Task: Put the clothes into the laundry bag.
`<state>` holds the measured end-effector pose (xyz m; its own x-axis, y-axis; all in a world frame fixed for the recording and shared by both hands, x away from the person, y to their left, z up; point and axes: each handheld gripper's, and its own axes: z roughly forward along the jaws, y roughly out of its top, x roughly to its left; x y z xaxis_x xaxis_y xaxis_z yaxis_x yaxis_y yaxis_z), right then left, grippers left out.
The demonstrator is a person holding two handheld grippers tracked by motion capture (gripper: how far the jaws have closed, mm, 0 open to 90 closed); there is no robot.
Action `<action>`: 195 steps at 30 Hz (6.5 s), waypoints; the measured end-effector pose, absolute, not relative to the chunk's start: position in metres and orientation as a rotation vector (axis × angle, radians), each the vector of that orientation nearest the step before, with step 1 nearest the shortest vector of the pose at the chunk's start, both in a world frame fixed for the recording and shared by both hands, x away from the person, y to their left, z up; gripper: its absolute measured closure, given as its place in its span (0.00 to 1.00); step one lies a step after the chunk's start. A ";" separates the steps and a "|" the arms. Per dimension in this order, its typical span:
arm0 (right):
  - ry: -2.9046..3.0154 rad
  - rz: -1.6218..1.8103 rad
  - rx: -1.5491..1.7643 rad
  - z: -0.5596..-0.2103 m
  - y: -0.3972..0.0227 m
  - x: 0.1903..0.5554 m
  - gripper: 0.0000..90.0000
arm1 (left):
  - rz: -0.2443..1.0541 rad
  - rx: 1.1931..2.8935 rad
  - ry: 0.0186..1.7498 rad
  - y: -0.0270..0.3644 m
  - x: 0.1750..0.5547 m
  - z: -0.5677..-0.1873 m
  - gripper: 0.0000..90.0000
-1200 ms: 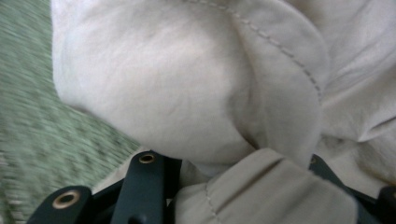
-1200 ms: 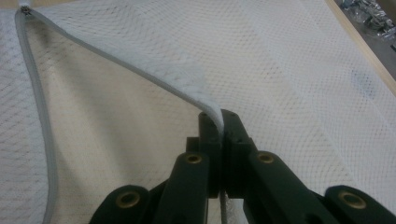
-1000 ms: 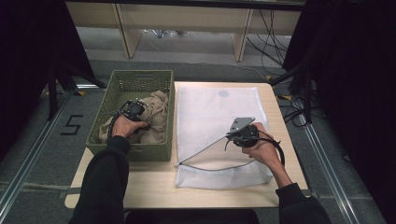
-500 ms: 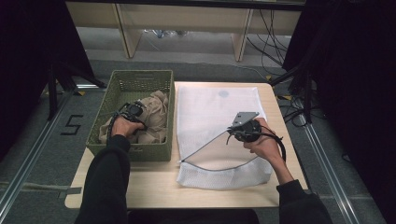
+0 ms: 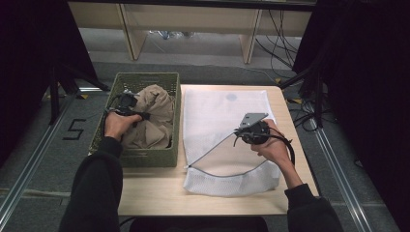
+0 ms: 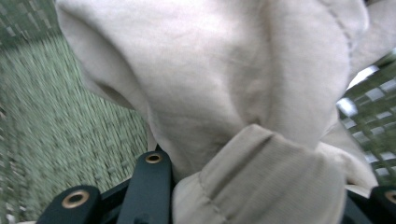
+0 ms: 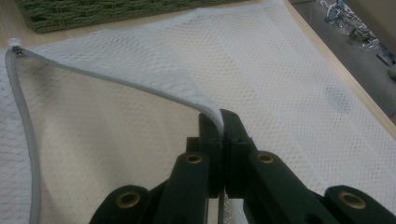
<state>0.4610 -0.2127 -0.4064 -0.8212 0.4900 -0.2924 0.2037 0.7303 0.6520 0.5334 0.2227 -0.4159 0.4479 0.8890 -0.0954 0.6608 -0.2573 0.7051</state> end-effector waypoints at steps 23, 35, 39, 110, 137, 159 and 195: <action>2.444 0.904 0.565 -0.394 -0.214 0.468 0.99 | 0.295 1.845 1.013 0.236 0.456 -0.302 0.75; 2.415 0.947 0.562 -0.385 -0.216 0.482 1.00 | 0.223 1.866 0.806 0.206 0.397 -0.257 0.75; 2.409 0.957 0.586 -0.382 -0.216 0.482 1.00 | 0.211 1.887 0.739 0.191 0.378 -0.246 0.75; 2.436 0.978 0.619 -0.371 -0.235 0.462 1.00 | 0.189 2.200 0.924 -0.018 0.463 -0.439 0.33; 2.470 0.943 0.623 -0.383 -0.237 0.452 1.00 | 0.256 2.286 0.823 -0.015 0.435 -0.420 0.27; 2.487 0.966 0.582 -0.385 -0.221 0.447 1.00 | 0.156 2.261 0.662 -0.032 0.428 -0.413 0.78; 2.505 0.998 0.553 -0.377 -0.222 0.441 1.00 | 0.090 2.213 0.573 -0.033 0.383 -0.421 0.85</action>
